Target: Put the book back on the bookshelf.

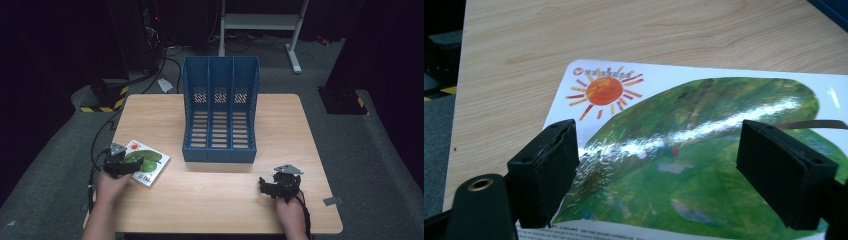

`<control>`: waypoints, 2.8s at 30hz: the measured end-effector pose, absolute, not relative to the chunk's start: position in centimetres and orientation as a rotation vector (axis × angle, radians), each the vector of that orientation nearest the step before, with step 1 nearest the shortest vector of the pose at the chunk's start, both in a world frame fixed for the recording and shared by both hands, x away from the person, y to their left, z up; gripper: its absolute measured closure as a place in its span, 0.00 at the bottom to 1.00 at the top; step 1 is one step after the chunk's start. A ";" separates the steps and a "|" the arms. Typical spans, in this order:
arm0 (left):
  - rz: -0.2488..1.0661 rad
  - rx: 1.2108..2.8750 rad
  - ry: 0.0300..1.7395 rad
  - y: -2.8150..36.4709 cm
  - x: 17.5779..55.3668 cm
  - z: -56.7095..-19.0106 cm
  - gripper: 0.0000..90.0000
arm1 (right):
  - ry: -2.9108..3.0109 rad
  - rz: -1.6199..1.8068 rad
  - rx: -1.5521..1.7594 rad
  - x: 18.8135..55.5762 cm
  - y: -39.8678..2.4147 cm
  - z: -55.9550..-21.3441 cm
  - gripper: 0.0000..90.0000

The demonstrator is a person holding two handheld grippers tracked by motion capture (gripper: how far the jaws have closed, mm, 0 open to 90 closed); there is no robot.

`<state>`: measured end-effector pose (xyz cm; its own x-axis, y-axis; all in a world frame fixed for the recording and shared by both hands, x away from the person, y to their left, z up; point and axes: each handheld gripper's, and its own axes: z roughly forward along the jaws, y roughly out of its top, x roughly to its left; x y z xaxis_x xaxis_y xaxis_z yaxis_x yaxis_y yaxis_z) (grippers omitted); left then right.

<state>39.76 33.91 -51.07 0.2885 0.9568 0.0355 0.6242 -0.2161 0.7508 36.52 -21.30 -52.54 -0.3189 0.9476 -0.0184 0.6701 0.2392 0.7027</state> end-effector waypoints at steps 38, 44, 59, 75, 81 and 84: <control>0.545 1.891 1.389 36.1 39.7 -52.3 0.19 | 2.085 0.841 1.475 36.5 -21.2 -52.5 0.10; 0.526 1.903 1.369 35.4 39.1 -52.3 0.20 | 2.090 0.843 1.468 36.5 -21.2 -52.5 0.10; 0.493 1.961 1.314 33.3 37.2 -52.0 0.22 | 2.101 0.844 1.457 36.5 -21.2 -52.5 0.10; 0.476 1.956 1.324 31.5 34.1 -52.0 0.23 | 2.101 0.845 1.459 36.5 -21.2 -52.5 0.10; 0.475 1.978 1.298 31.0 33.7 -51.9 0.23 | 2.101 0.845 1.459 36.5 -21.2 -52.5 0.10; 0.458 1.983 1.274 30.8 33.7 -52.0 0.23 | 2.101 0.844 1.460 36.5 -21.2 -52.5 0.10</control>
<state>33.72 30.77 -51.98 0.4476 0.8902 -0.0842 0.6328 -0.2488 0.7333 36.50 -21.19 -52.51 -0.3432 0.9391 -0.0145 0.6679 0.2549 0.6993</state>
